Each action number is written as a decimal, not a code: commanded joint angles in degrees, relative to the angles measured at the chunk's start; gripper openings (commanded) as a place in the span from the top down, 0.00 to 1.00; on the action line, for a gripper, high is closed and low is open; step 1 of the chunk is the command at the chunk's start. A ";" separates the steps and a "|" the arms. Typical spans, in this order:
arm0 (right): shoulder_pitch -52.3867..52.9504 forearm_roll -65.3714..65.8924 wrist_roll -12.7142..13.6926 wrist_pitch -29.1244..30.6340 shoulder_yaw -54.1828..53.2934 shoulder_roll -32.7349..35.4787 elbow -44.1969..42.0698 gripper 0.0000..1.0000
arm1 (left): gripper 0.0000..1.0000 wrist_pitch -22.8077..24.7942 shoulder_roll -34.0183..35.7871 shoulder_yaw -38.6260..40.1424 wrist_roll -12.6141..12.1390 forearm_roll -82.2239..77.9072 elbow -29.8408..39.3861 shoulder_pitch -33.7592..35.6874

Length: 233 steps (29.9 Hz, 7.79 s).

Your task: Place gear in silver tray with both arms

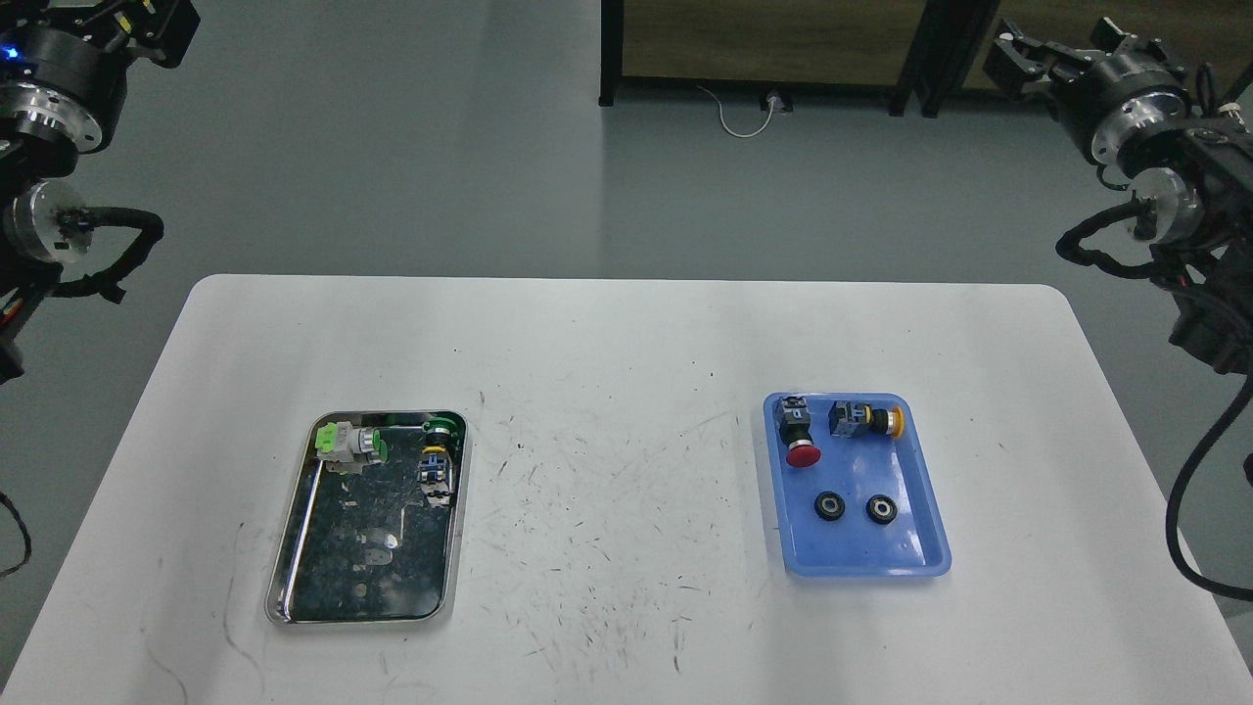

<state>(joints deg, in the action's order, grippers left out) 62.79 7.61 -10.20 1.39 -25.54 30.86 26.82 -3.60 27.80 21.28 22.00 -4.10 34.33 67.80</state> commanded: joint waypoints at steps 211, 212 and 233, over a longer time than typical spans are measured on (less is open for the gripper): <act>-0.47 40.12 10.11 26.61 33.36 -24.00 24.24 0.66 | 0.01 -8.71 -9.70 -9.33 0.24 -4.34 0.12 -9.18; -0.82 40.12 10.11 26.61 33.36 -24.17 24.24 0.65 | 0.01 -8.71 -9.61 -9.33 0.24 -4.34 0.12 -9.18; -4.08 37.66 10.11 26.61 31.87 -25.94 18.36 0.28 | 0.00 -8.00 -4.69 -8.54 0.42 -4.16 0.21 -10.85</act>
<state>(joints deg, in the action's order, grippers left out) 58.71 45.44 -0.11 28.00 7.18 3.70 45.70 -11.78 22.32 12.42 22.23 -8.30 34.43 56.97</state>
